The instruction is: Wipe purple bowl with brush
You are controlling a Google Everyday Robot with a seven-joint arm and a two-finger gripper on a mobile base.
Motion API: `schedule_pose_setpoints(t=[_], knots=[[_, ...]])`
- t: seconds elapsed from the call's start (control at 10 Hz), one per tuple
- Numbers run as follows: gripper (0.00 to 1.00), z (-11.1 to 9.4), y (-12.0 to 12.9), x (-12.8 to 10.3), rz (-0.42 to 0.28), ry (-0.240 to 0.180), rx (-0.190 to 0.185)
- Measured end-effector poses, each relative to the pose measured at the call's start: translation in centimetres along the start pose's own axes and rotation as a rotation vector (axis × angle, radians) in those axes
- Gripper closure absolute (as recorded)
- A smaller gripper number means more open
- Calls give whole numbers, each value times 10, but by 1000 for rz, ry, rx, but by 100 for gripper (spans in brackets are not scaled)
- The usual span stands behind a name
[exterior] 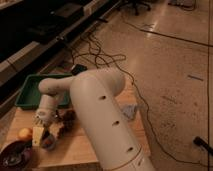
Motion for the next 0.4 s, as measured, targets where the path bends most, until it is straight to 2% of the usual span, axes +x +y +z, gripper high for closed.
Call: schedule_pose_setpoints(t=[0.4], knots=[[100,-8,-7,2,-6,17,-13]])
